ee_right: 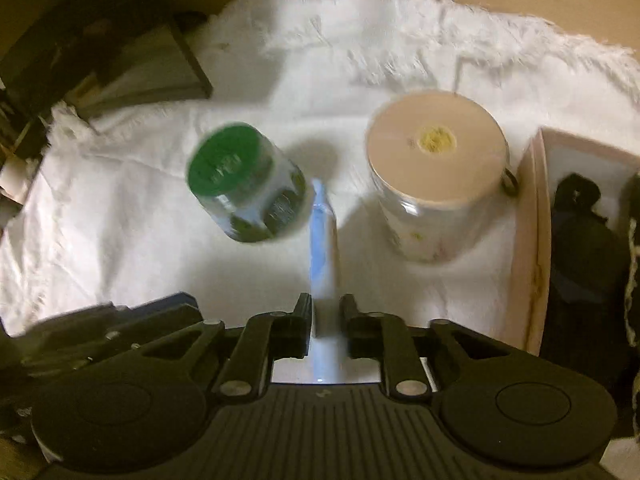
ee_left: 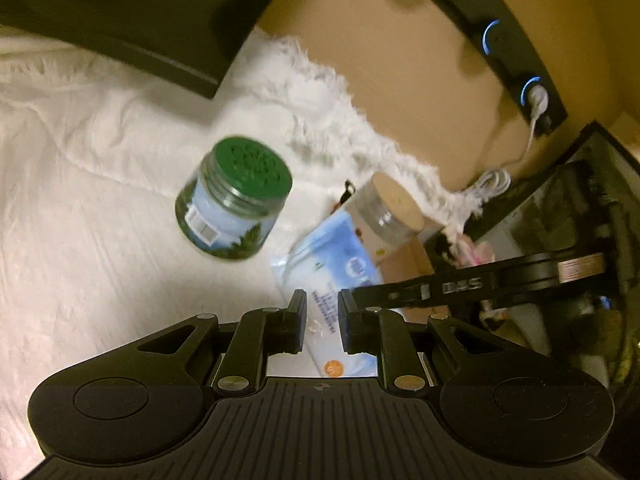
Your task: Organize soft objects
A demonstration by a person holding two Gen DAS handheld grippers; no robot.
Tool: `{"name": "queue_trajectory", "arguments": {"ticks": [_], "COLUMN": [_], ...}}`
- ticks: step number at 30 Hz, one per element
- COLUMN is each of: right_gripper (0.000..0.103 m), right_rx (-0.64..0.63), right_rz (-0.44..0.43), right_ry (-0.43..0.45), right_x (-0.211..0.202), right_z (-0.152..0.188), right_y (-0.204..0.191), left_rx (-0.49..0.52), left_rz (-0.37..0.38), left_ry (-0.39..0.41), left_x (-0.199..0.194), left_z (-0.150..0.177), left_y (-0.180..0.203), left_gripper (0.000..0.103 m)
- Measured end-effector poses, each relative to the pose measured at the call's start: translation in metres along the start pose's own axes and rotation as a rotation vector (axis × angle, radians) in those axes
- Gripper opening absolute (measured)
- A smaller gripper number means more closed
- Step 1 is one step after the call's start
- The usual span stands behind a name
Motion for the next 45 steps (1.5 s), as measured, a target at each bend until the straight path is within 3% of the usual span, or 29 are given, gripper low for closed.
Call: {"name": "queue_trajectory", "arguments": {"ticks": [3,5,7,10,13,17,23,25,28,30,31,34,39,45], "right_gripper": [0.032,0.054,0.059,0.059,0.059,0.059,0.059,0.061,0.059,0.045,0.031,0.024,0.023,0.022], "right_rx": [-0.006,-0.053,-0.101,-0.095,-0.032,0.067,0.161,0.214,0.22,0.196,0.194,0.166,0.107,0.091], "right_rz": [0.007,-0.001,-0.015,-0.001,0.031,0.079,0.235,0.237,0.258,0.287,0.286,0.257,0.169,-0.056], "right_ry": [0.031,0.084,0.147,0.19,0.123,-0.032,-0.263,-0.347,-0.386,-0.371,-0.357,-0.307,-0.165,0.009], "right_x": [-0.016,-0.044,-0.076,-0.106,-0.098,-0.039,0.063,0.084,0.099,0.101,0.099,0.086,0.029,-0.08], "right_z": [0.005,0.003,-0.008,-0.05,-0.11,-0.174,-0.191,-0.189,-0.184,-0.182,-0.181,-0.178,-0.169,-0.141], "right_y": [0.007,0.006,0.004,-0.001,0.002,0.016,0.044,0.054,0.06,0.061,0.062,0.061,0.047,0.033], "left_rx": [-0.006,-0.008,-0.013,-0.005,0.012,0.06,0.042,0.007,-0.035,-0.048,-0.05,-0.048,-0.035,-0.007], "left_rz": [0.009,0.013,0.025,0.028,0.034,0.015,-0.059,-0.091,-0.125,-0.131,-0.131,-0.121,-0.094,-0.057], "left_ry": [-0.022,-0.028,-0.033,-0.043,-0.039,-0.026,-0.018,-0.008,0.001,0.002,0.0,-0.011,-0.036,-0.069], "left_x": [0.009,0.012,0.012,0.013,0.01,-0.003,-0.026,-0.033,-0.04,-0.042,-0.042,-0.039,-0.024,-0.002], "left_z": [0.002,0.004,0.006,0.009,0.009,0.013,0.026,0.031,0.036,0.037,0.038,0.04,0.037,0.031], "left_y": [0.0,0.002,0.003,0.008,0.014,0.021,0.007,-0.003,-0.015,-0.019,-0.02,-0.018,-0.009,0.007], "left_gripper": [0.018,0.018,0.018,0.018,0.018,0.018,0.018,0.018,0.018,0.018,0.018,0.018,0.018,0.018]}}
Point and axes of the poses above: each gripper's, at about its wrist camera, not at the fingertips, and x roughly the way its jaws point, y to its right, z to its underside, the point moved 2 cm from there along x, roughly the way its jaws point, and after that the axes turned 12 degrees about x, right-handed, at the moved point
